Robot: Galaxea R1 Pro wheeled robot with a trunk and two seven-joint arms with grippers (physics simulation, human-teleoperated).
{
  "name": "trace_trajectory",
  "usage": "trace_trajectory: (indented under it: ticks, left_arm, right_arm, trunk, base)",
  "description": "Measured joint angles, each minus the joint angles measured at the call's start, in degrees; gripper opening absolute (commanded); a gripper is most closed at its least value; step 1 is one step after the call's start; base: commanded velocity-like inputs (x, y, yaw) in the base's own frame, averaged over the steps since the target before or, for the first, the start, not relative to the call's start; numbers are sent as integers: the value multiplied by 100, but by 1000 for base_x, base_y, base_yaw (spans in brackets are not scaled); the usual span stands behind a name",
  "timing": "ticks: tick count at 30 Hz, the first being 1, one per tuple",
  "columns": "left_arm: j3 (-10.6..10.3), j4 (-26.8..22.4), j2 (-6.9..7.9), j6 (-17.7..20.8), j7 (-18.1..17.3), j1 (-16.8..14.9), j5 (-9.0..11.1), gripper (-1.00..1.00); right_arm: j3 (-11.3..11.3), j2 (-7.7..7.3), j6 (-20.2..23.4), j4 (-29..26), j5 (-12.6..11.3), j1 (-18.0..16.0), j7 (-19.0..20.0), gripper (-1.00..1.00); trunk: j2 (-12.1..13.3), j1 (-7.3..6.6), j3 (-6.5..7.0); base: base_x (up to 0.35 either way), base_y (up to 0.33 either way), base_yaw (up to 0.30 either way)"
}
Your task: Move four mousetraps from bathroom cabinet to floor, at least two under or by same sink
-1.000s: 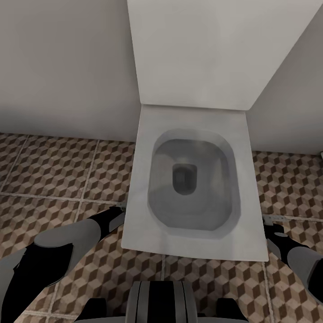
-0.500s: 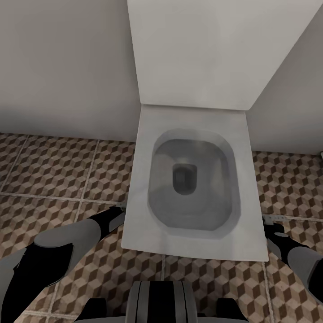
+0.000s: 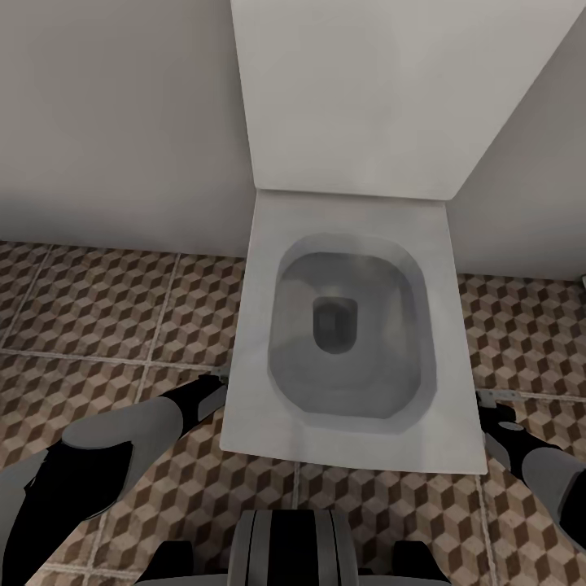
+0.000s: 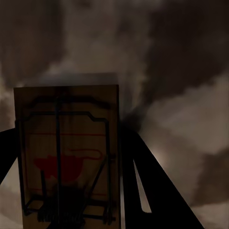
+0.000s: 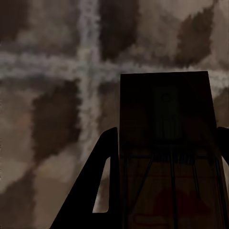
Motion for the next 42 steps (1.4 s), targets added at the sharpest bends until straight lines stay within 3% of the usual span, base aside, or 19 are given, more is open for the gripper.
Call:
trace_trajectory:
  ticks: [21, 22, 42]
  left_arm:
    - [51, -2, -6, 86, 46, -77, 122, 100]
    - [51, -2, -6, 86, 46, -77, 122, 100]
    - [51, -2, -6, 86, 46, -77, 122, 100]
  right_arm:
    - [1, -3, -16, 7, 2, 8, 11, -100]
    - [1, -3, -26, 7, 2, 7, 11, 100]
    - [1, -4, -48, 14, -15, 6, 0, 100]
  trunk:
    - [0, -34, -80]
    - [0, -34, -80]
    - [0, -34, -81]
  base:
    - [0, 0, 0]
    - [0, 0, 0]
    - [0, 0, 0]
